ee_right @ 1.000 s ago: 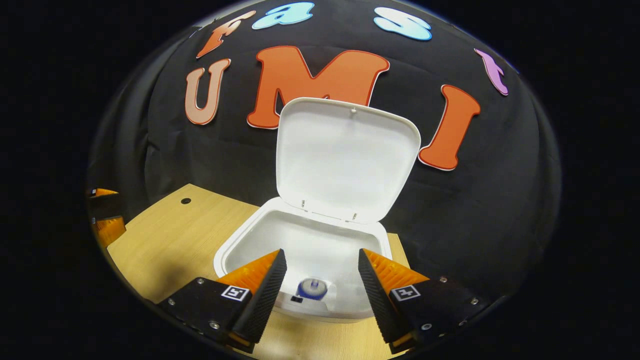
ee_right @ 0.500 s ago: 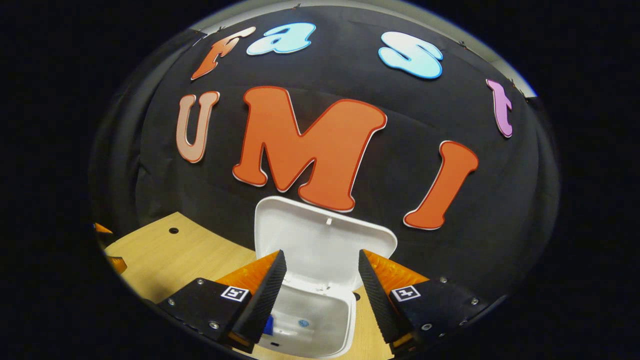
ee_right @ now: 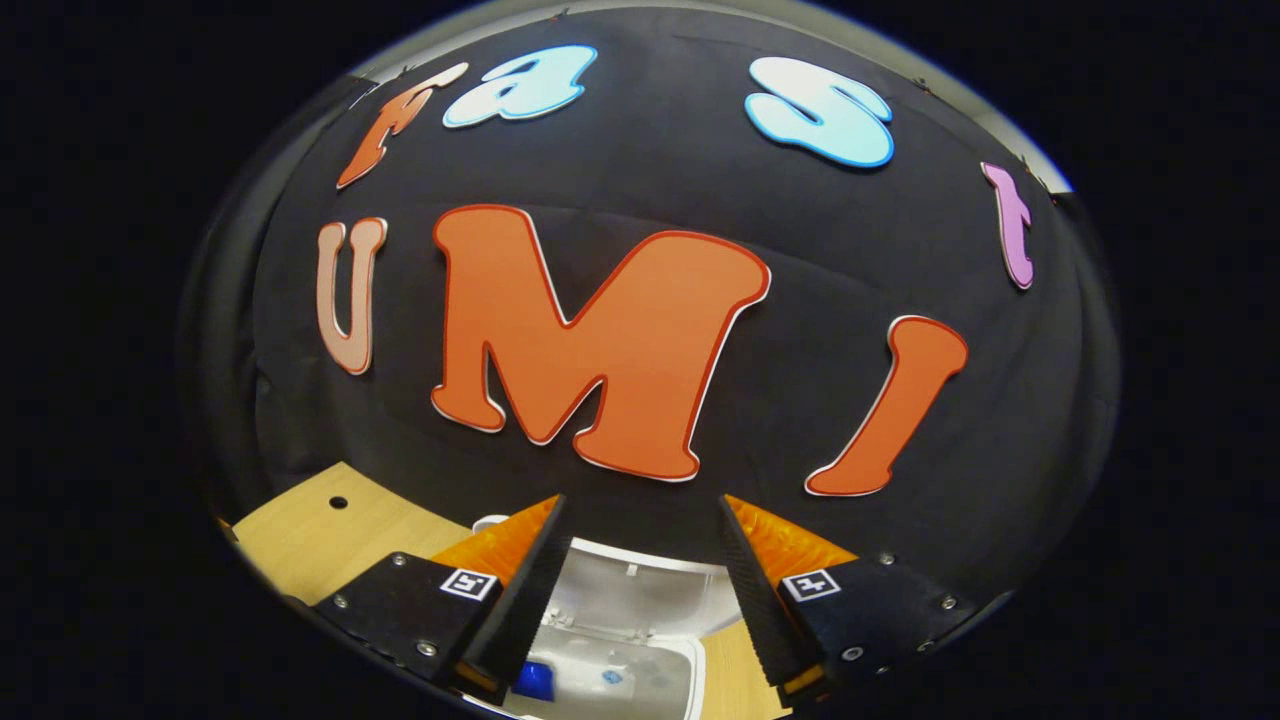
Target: Press the lid of the desktop garbage bin to open it, pick up the crumpled paper on the desktop and throw it into the bin, then pick up the pop can on the desktop and drop it into the bin, and finally close the garbage bin lid.
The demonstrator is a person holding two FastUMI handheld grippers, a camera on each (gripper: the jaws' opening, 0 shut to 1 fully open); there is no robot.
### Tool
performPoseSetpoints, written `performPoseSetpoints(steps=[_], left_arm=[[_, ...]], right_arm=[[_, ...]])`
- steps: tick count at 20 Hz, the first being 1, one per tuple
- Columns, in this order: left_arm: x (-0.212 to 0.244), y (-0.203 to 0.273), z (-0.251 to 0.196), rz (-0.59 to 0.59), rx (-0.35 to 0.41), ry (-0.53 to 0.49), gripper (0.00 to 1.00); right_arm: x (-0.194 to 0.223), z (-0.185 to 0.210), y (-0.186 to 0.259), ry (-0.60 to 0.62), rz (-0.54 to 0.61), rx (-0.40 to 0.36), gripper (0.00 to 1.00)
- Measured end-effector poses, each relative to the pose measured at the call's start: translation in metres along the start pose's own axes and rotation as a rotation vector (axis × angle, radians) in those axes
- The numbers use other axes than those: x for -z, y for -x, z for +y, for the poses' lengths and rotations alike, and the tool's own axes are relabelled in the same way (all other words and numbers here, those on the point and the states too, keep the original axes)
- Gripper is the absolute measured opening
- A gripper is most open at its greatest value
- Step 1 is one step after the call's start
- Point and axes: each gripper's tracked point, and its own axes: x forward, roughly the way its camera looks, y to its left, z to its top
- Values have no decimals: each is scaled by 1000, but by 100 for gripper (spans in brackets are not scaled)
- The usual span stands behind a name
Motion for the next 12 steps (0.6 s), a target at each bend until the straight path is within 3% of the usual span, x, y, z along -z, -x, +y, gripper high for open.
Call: performPoseSetpoints(steps=[4,12], left_arm=[[1,-6,2,4,4,4,94],[5,-15,3,17,7,10,99]], right_arm=[[19,13,23,-85,45,-61,82],[139,64,68,-87,320,-180,81]])
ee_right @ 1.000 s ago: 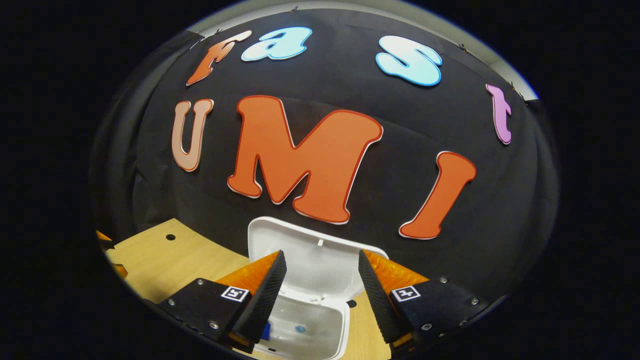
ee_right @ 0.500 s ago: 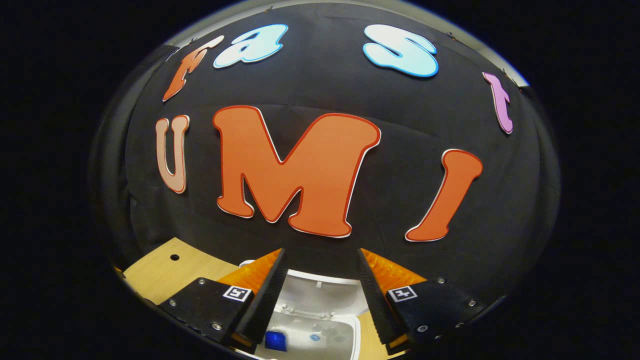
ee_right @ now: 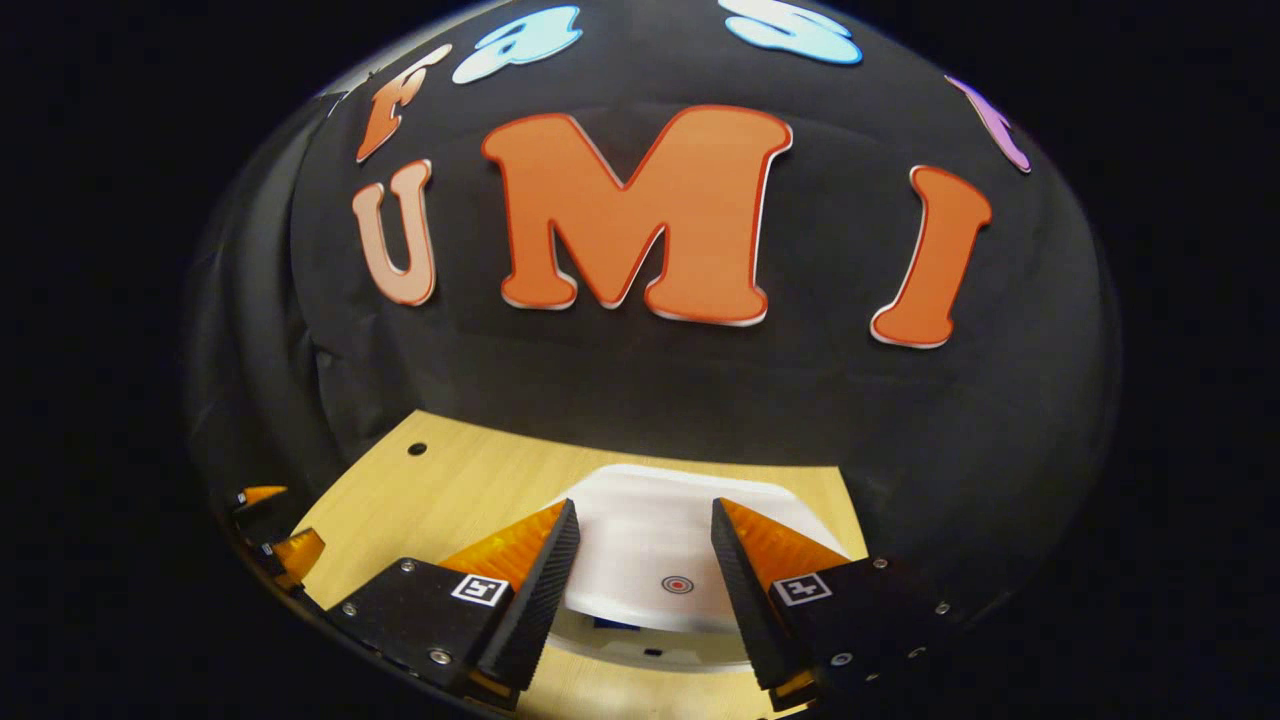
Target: Press the lid of the desktop garbage bin to open it, pick up the crumpled paper on the desktop and throw it into the bin, then pick up the pop can on the desktop and drop it into the bin, and finally close the garbage bin lid.
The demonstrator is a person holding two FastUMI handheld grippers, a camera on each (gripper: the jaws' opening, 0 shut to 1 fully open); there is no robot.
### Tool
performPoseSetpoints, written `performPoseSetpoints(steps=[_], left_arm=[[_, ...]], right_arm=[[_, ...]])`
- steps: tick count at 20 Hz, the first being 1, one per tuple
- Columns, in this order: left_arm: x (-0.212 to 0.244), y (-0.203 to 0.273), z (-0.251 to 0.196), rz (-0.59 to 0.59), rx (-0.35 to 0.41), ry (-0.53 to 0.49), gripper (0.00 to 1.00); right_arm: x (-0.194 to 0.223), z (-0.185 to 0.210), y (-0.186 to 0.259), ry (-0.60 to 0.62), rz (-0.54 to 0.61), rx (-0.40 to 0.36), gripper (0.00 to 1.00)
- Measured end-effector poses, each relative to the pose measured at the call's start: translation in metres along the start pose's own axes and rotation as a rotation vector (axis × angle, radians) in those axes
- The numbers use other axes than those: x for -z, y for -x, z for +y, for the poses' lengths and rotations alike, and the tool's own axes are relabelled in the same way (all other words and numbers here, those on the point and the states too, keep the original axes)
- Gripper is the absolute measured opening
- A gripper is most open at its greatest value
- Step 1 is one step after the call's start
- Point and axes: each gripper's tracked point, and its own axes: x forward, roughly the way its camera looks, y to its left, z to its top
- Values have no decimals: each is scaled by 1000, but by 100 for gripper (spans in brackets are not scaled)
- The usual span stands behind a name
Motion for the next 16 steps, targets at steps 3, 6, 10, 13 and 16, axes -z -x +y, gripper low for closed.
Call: performPoseSetpoints(steps=[3,6,10,13,16], left_arm=[[1,-2,1,1,-3,-4,96],[3,-3,0,5,-5,-4,96],[4,-6,-1,14,1,-3,96],[4,-9,-5,19,7,-8,96],[6,-10,-4,24,2,-4,95]], right_arm=[[29,3,3,-2,45,2,81],[61,1,11,-63,103,-4,81],[69,-5,15,-77,103,23,80],[71,-5,14,-82,116,52,73],[75,-4,13,-75,136,58,75]])
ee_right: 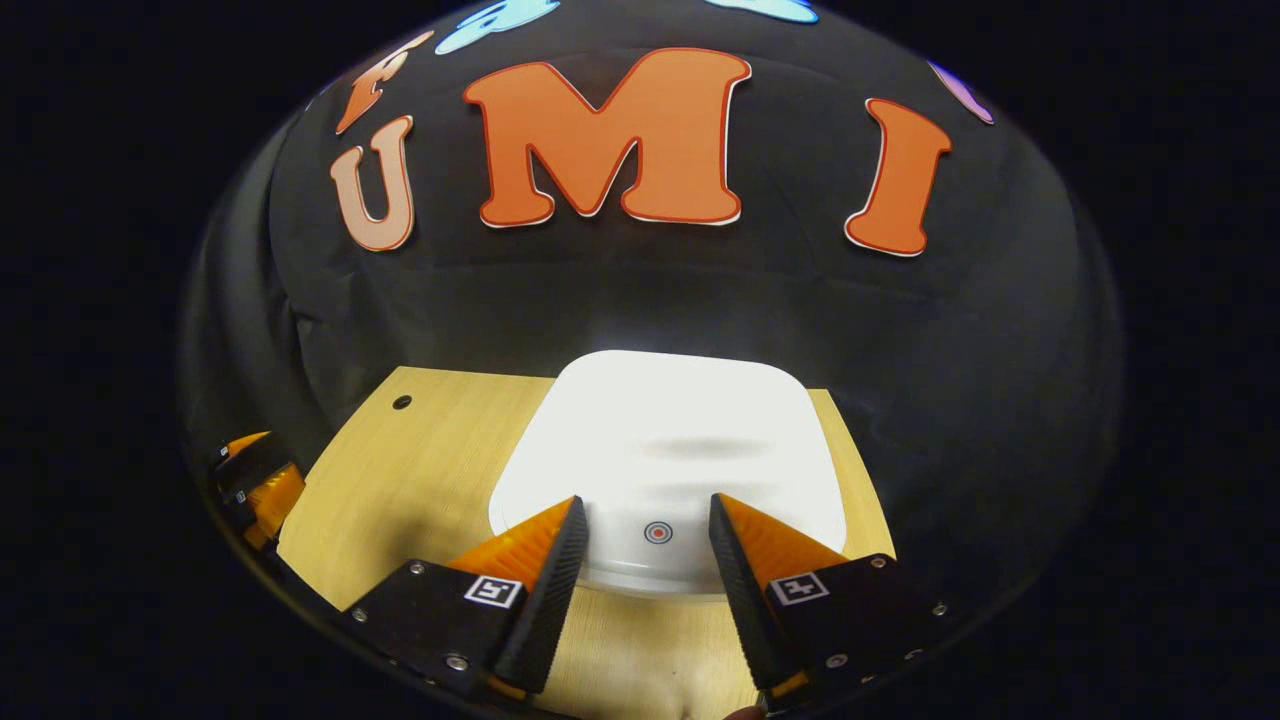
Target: Press the lid of the desktop garbage bin to open it, pick up the crumpled paper on the desktop and throw it into the bin, then pick up the pop can on the desktop and drop it into the bin, and finally close the garbage bin lid.
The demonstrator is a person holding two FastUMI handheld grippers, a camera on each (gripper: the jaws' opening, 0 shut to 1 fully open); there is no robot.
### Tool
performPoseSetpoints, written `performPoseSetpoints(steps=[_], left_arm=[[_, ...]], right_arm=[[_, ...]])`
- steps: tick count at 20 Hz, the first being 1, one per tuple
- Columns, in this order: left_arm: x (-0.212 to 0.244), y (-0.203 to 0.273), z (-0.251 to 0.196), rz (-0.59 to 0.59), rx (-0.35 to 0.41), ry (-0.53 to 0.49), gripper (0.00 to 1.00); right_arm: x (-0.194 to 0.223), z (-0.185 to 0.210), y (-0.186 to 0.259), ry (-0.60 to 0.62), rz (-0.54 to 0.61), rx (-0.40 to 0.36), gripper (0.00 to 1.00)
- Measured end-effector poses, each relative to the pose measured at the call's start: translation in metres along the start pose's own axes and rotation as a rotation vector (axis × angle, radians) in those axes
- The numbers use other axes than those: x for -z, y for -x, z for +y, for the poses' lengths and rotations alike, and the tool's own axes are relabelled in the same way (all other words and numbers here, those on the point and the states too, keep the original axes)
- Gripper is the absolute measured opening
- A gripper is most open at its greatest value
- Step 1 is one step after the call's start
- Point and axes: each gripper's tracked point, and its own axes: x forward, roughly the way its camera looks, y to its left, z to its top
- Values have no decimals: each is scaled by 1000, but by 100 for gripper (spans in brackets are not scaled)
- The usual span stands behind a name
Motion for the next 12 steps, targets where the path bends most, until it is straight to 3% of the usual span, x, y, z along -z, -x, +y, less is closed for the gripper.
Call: performPoseSetpoints(steps=[2,8,12], left_arm=[[-2,1,1,-4,-5,-4,97],[-11,5,5,-34,-18,-14,96],[-21,10,15,-59,-41,-8,96]], right_arm=[[0,1,0,-22,-8,-6,70],[-4,2,4,-5,-77,4,70],[-20,22,17,19,-210,-17,76]])
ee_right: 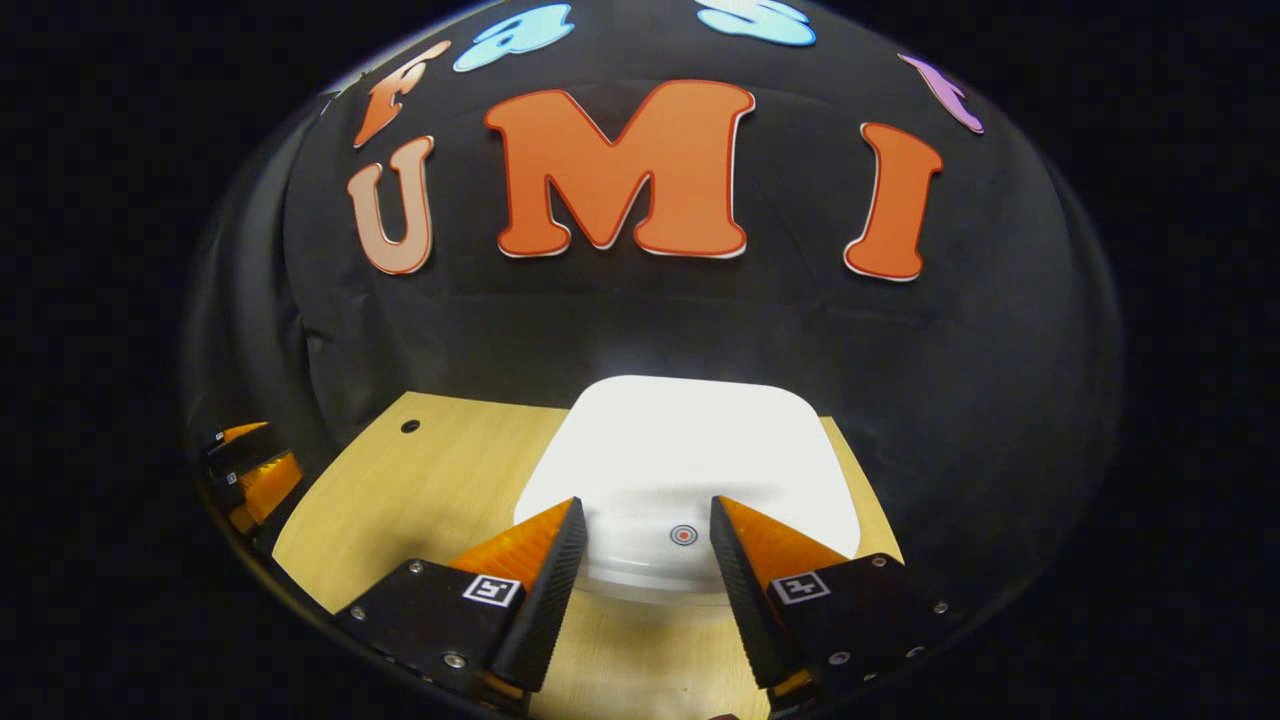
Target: Press the lid of the desktop garbage bin to open it, pick up the crumpled paper on the desktop and throw it into the bin, then pick up the pop can on the desktop and drop it into the bin, and finally close the garbage bin lid.
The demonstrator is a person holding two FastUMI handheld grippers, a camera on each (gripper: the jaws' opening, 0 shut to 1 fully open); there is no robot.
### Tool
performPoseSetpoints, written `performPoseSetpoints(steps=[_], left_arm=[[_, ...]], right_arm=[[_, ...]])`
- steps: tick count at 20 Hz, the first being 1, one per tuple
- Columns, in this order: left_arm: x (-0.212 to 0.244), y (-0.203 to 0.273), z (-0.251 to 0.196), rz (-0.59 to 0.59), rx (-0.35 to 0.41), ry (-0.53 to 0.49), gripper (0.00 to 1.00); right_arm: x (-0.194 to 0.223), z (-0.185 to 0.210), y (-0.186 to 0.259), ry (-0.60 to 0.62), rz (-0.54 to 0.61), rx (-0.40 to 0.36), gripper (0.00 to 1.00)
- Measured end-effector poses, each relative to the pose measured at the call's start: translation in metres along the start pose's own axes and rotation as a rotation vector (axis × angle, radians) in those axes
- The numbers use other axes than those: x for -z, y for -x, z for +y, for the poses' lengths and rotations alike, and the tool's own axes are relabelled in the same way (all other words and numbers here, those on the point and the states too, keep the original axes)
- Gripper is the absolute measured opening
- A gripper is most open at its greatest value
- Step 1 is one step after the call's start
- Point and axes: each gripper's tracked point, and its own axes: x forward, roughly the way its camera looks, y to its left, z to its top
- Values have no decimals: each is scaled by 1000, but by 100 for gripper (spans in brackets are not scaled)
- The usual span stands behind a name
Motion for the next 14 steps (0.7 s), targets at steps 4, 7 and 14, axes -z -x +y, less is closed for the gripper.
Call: performPoseSetpoints(steps=[4,7,14], left_arm=[[-16,5,20,-50,-57,8,97],[-30,13,33,-96,-92,16,96],[-63,39,65,-226,-184,12,96]], right_arm=[[-27,36,17,61,-162,-45,87],[-26,68,23,69,-197,-102,92],[-11,127,32,121,-212,-182,99]])
